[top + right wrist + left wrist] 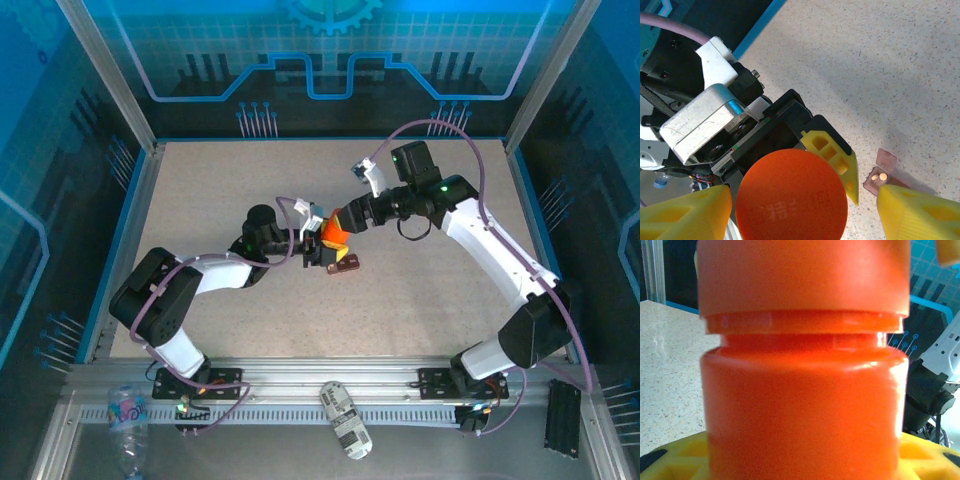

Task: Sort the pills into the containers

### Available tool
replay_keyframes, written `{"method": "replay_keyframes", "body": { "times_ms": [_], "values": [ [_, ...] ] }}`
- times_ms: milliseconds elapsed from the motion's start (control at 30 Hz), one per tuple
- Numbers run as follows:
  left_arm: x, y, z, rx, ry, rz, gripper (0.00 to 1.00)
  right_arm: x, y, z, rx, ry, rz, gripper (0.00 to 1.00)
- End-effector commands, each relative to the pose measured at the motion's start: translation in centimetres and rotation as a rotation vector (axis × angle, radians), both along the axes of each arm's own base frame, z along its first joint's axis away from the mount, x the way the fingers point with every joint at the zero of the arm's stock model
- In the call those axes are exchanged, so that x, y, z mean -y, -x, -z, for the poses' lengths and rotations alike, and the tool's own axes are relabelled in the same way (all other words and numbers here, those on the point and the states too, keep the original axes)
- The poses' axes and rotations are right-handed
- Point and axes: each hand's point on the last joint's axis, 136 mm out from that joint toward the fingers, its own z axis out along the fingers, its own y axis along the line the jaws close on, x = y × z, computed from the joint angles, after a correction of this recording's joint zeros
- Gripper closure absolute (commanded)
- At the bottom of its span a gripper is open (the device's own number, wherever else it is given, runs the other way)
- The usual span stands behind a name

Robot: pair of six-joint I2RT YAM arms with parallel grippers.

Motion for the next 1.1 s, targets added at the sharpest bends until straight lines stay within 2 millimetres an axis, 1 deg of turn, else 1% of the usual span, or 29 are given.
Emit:
{"method": "replay_keyframes", "body": {
  "times_ms": [0, 67, 133, 200, 267, 333, 400, 733, 833, 1000, 1067],
  "values": [
    [-0.1, 0.0, -2.3, 0.044, 0.035, 0.025, 1.0, -0.9, 0.5, -0.3, -0.01, -0.007, -0.042, 0.27],
    [-0.1, 0.0, -2.2, 0.042, 0.035, 0.025, 1.0, -1.0, 0.5, -0.1, -0.014, -0.005, -0.045, 0.29],
    [-0.1, 0.0, -2.2, 0.042, 0.034, 0.025, 1.0, -1.0, 0.5, 0.0, -0.017, -0.002, -0.045, 0.34],
    [-0.1, 0.0, -2.2, 0.041, 0.034, 0.026, 1.0, -1.1, 0.5, 0.0, -0.018, -0.004, -0.046, 0.35],
    [0.0, 0.0, -2.1, 0.039, 0.033, 0.027, 1.0, -1.1, 0.5, 0.0, -0.02, -0.003, -0.042, 0.34],
    [0.0, 0.0, -2.2, 0.039, 0.033, 0.028, 1.0, -1.0, 0.5, -0.1, -0.017, -0.003, -0.039, 0.29],
    [0.0, 0.0, -2.1, 0.037, 0.032, 0.027, 1.0, -1.0, 0.4, -0.3, -0.01, -0.003, -0.033, 0.28],
    [0.0, 0.0, -1.7, 0.027, 0.028, 0.03, 1.0, -0.4, 0.2, -1.1, 0.004, -0.013, -0.003, 0.27],
    [0.0, 0.0, -1.6, 0.024, 0.026, 0.03, 1.0, -0.3, 0.2, -1.1, 0.001, -0.015, -0.001, 0.3],
    [0.0, -0.1, -1.7, 0.025, 0.028, 0.031, 1.0, -0.4, 0.3, -0.8, -0.012, -0.018, -0.006, 0.39],
    [0.1, -0.1, -1.6, 0.024, 0.028, 0.032, 1.0, -0.5, 0.3, -0.6, -0.02, -0.018, -0.008, 0.46]
  ]
}}
